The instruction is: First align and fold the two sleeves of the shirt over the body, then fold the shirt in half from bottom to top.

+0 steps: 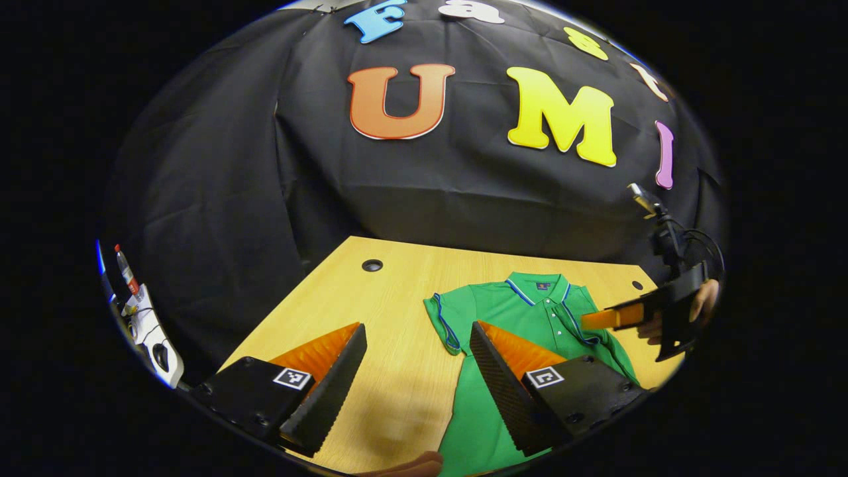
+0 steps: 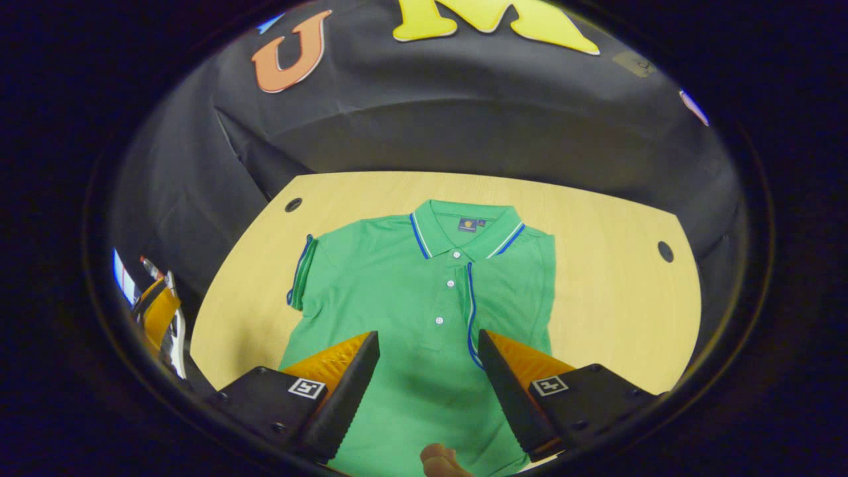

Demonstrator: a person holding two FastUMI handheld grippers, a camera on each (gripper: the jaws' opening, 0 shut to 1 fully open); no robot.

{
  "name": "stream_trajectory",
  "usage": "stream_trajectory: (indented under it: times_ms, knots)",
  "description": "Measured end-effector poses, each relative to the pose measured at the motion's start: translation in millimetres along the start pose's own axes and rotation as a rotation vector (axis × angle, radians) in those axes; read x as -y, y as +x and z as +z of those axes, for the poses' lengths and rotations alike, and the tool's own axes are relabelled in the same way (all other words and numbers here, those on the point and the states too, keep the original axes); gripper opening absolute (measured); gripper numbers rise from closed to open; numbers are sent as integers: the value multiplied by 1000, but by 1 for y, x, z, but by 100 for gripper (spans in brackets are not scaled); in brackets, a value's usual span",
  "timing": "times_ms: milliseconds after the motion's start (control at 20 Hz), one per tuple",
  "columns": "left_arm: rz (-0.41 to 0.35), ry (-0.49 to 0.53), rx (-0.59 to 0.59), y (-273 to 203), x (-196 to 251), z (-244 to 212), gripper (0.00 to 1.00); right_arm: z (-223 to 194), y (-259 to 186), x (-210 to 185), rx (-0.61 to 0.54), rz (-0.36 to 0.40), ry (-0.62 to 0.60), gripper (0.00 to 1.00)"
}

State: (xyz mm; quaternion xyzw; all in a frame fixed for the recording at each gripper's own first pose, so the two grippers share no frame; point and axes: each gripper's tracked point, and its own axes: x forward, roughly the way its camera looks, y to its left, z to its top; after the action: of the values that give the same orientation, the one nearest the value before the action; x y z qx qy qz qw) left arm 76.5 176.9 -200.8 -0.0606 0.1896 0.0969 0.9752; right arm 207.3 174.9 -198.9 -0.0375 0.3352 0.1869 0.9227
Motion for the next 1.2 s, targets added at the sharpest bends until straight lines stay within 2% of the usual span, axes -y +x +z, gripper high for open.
stream_trajectory:
  times_ms: [50, 100, 350, 550, 750, 850, 1000, 1100, 1200]
  knots:
    - [-9, 2, -14, 12, 3, -3, 100, -3, -14, -3, 9, 8, 16, 100]
    - [-11, 8, -32, 23, 5, -7, 100, -6, -27, -7, 18, 23, 31, 97]
    - [-20, -3, -125, 89, 15, -29, 100, -16, -104, 11, 100, -20, 42, 96]
    - [13, -25, -203, 146, 19, -46, 100, -39, -168, 21, 162, -18, 182, 96]
    - [25, -66, -257, 179, 25, -51, 100, -74, -201, 25, 184, -35, 270, 97]
    - [30, -57, -285, 192, 28, -61, 99, -91, -207, 36, 177, -94, 245, 95]
    - [42, -22, -360, 196, 29, -80, 96, -96, -226, 43, 217, -180, 207, 100]
    - [51, -14, -363, 196, 28, -81, 91, -82, -251, 53, 308, -277, 205, 97]
    - [60, -10, -373, 195, 28, -82, 88, -62, -290, 67, 445, -418, 196, 97]
